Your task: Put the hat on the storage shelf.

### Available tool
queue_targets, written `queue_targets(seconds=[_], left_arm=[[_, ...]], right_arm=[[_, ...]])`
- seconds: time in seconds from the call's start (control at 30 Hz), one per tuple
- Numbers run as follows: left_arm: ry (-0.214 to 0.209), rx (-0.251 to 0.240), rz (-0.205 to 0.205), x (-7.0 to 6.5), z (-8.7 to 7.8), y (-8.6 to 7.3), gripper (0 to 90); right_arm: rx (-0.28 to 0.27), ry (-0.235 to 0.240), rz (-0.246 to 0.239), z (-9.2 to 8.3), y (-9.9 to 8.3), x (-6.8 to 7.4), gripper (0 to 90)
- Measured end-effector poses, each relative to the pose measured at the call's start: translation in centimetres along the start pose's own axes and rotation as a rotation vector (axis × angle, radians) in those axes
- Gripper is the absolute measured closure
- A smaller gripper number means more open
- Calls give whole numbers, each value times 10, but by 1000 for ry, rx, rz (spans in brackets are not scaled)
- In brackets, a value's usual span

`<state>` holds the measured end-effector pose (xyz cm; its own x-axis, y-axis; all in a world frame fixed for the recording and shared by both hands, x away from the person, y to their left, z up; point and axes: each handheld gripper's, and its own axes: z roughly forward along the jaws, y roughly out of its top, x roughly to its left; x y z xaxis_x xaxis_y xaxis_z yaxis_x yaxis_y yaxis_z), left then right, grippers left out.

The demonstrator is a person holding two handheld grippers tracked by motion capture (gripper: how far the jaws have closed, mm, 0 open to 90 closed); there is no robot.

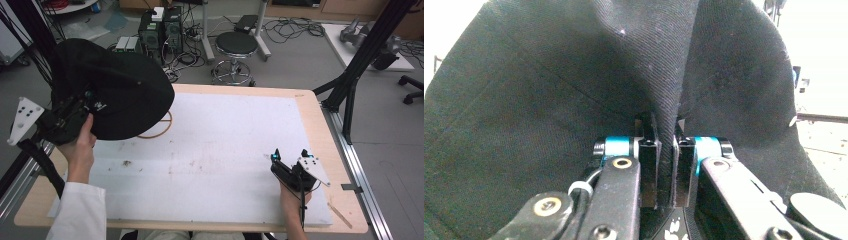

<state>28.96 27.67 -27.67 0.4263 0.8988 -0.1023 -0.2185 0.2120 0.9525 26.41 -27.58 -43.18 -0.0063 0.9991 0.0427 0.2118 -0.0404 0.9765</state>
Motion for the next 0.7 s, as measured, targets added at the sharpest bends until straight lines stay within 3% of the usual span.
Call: queue_targets(seconds=[0.1, 0.27, 0.47, 0.6, 0.7], left_arm=[[1, 13, 1, 2, 14, 3, 858], [18, 48, 58, 2, 37, 9, 858], [3, 68, 22, 1, 70, 4, 858], [8, 113, 25, -1, 96, -2, 858], [16, 146, 50, -4, 113, -7, 858]], right_arm=[[7, 4, 17, -1, 1, -1, 106], [10, 9, 24, -1, 2, -2, 107], [17, 14, 25, 0, 2, -2, 107], [13, 19, 23, -1, 2, -1, 107], [21, 22, 29, -1, 2, 0, 107]])
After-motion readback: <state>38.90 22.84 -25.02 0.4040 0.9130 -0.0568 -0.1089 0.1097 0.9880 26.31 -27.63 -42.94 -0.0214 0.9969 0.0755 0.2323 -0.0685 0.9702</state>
